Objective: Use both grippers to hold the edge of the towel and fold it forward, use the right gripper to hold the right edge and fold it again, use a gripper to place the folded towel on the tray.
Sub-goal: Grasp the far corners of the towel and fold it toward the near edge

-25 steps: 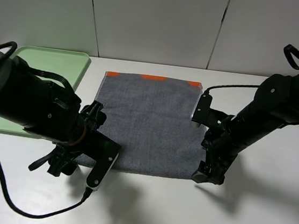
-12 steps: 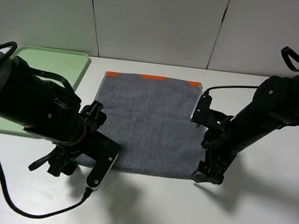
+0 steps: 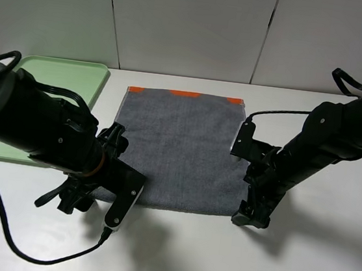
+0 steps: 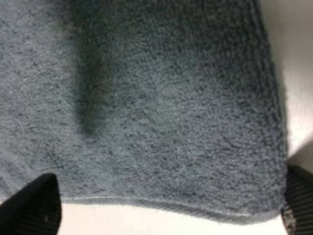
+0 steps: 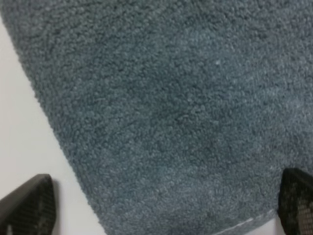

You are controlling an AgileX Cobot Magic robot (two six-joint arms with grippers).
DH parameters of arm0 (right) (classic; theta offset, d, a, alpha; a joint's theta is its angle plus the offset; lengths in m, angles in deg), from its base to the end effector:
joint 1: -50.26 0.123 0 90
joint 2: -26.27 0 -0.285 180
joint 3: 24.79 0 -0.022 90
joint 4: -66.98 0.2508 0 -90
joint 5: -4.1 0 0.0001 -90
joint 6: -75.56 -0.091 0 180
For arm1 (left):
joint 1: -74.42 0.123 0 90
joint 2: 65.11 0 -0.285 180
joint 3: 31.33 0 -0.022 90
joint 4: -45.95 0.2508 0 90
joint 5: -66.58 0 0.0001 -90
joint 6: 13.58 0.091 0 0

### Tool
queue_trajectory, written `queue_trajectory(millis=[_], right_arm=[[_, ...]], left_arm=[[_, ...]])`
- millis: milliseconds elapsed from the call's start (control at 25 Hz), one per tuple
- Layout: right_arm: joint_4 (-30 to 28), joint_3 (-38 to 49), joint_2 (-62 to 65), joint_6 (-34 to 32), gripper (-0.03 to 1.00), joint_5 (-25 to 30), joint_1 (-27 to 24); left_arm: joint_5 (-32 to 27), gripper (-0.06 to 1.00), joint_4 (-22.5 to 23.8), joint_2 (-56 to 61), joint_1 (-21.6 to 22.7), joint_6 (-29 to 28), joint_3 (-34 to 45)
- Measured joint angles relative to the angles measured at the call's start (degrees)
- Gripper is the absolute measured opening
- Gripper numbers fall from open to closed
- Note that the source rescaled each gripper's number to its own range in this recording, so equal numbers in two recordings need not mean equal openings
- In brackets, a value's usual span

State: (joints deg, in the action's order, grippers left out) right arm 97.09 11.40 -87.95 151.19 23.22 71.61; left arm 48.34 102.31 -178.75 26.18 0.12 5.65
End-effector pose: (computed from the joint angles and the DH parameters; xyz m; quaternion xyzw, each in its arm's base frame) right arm 0.2552 0.1159 0.0882 -0.5633 0.8145 0.0551 0.1273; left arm 0.2076 -0.1968 0.0933 0.8219 0.5299 0.1567 0.1383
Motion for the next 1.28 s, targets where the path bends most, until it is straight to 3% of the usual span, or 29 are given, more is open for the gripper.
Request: queue_trajectory(millis=[240, 400, 560, 760, 1000, 1280], right_arm=[[-2.33, 0.06, -0.05, 0.00, 1.00, -0.69, 0.00], [-3.37, 0.06, -0.05, -0.05, 0.96, -0.74, 0.00], [-4.55, 0.06, -0.05, -0.25, 0.79, -0.69, 0.00], [-5.13, 0.06, -0.05, -0.25, 0.39, -1.02, 0.00], [-5.73, -0.04, -0.05, -0.37, 0.00, -1.23, 0.00], [-5.79, -0.11, 0.02, -1.48, 0.00, -1.02, 0.00]], left_arm=[[1.30, 0.65, -0.77, -0.38, 0.00, -0.43, 0.06], [2.11, 0.45, -1.09, -0.73, 0.00, -0.71, 0.16], [2.25, 0.24, -1.21, -0.78, 0.00, -0.82, 0.24], [2.07, 0.03, -1.41, -0.78, 0.00, -0.84, 0.24], [1.93, 0.01, -1.46, -0.78, 0.00, -0.84, 0.24], [1.57, 0.00, -1.47, -0.78, 0.00, -1.08, 0.24]])
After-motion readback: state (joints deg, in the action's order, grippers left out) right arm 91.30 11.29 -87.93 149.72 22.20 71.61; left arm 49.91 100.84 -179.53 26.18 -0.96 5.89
